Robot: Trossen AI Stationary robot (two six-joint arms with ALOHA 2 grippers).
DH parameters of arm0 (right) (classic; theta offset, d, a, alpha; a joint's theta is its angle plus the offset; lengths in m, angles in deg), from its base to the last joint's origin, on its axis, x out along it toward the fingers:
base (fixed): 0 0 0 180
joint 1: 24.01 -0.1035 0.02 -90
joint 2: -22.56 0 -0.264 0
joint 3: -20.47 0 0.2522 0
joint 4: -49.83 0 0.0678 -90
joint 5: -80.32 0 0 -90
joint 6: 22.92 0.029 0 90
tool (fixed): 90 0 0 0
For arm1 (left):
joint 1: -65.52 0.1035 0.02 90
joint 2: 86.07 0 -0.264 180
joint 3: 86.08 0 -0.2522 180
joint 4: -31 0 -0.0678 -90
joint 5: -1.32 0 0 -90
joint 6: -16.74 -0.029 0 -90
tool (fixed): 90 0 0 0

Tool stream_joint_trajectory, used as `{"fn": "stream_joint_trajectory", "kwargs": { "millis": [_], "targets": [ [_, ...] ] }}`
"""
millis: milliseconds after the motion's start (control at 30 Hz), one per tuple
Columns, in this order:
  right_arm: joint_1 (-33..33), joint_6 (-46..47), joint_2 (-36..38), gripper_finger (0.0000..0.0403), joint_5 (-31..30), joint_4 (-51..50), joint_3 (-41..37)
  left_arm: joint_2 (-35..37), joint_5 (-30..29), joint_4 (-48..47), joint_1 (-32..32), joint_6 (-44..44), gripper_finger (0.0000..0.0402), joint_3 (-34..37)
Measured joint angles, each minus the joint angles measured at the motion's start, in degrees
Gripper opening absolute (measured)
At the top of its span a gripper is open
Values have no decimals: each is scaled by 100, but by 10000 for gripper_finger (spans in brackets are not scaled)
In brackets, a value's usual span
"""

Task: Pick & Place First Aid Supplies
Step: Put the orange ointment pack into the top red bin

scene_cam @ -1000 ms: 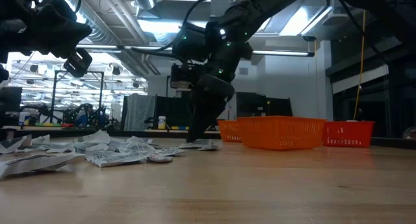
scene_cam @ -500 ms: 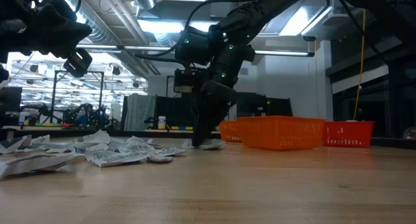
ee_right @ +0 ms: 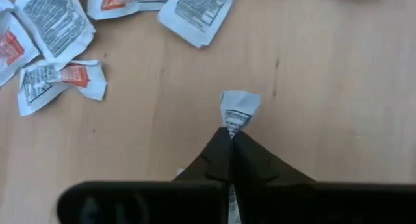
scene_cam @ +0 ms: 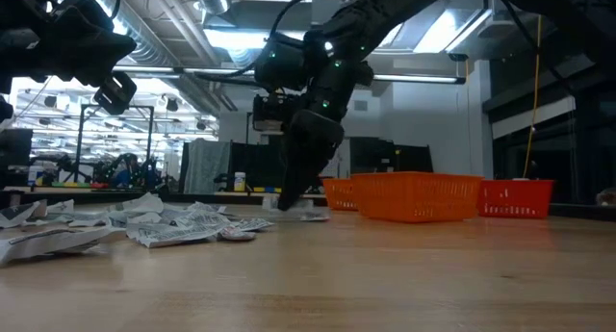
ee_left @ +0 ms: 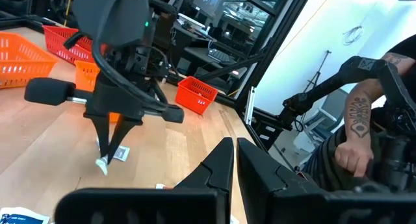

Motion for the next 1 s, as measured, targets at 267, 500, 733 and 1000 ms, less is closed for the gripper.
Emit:
{"fn": "stream_joint_trajectory", "kwargs": {
  "millis": [267,500,733,1000],
  "targets": [
    [71,65,0,18,21,-514,662,0,0,2,2,0,15,-2],
    [385,576,0,11,612,-746,1583,1,-1,1,2,0,15,0],
    [889,921,0,13,796,-1900,2668,2,-2,2,0,0,15,-1],
    [1452,960,9,14,788,-2735,3526,1,-1,2,2,0,15,0]
  ]
}}
